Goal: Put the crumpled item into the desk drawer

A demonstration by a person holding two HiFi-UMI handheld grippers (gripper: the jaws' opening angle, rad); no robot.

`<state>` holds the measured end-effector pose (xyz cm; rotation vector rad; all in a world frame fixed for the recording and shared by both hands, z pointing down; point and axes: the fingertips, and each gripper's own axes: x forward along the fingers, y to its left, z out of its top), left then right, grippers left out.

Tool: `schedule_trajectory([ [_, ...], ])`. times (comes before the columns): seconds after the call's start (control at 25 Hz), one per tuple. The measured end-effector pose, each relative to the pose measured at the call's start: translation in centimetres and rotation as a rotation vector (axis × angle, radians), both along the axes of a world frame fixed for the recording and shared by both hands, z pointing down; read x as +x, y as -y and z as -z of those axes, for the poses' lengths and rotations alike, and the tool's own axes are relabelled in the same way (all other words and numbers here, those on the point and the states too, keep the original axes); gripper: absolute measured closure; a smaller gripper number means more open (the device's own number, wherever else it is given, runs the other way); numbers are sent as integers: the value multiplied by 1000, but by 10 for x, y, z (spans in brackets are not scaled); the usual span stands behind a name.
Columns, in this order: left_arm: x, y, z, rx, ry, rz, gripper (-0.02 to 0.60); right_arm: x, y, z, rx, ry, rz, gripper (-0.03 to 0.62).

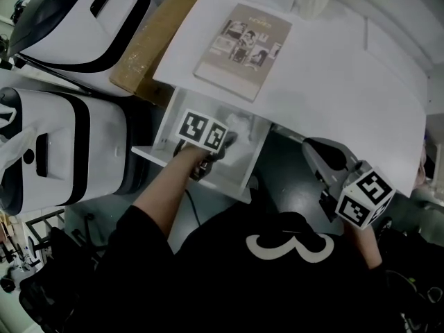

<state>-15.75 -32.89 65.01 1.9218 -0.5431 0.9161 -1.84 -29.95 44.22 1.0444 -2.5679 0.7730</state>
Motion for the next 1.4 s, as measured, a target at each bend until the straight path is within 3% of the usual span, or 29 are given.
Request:
schedule_trajectory([
  [0.24, 2, 9, -22, -55, -41, 80, 532, 4, -1, -4, -13, -35, -4, 592],
  [0.56, -9, 18, -56, -160, -95, 268, 532, 1, 6, -6, -11, -47, 5, 592],
  [0.88, -21, 20, -83, -212, -65, 348, 532, 0, 12, -16, -34, -44, 12, 592],
  [1.12, -28, 25, -93, -210, -45, 398, 522, 0, 14, -14, -30, -49, 15, 592],
  [1.24, -32, 26, -98, -208, -27, 418, 504, 3, 15, -15, -34, -54, 14, 592],
  [1.4, -39, 28, -104, -208, -9, 457, 436, 5, 16, -14, -33, -55, 15, 592],
])
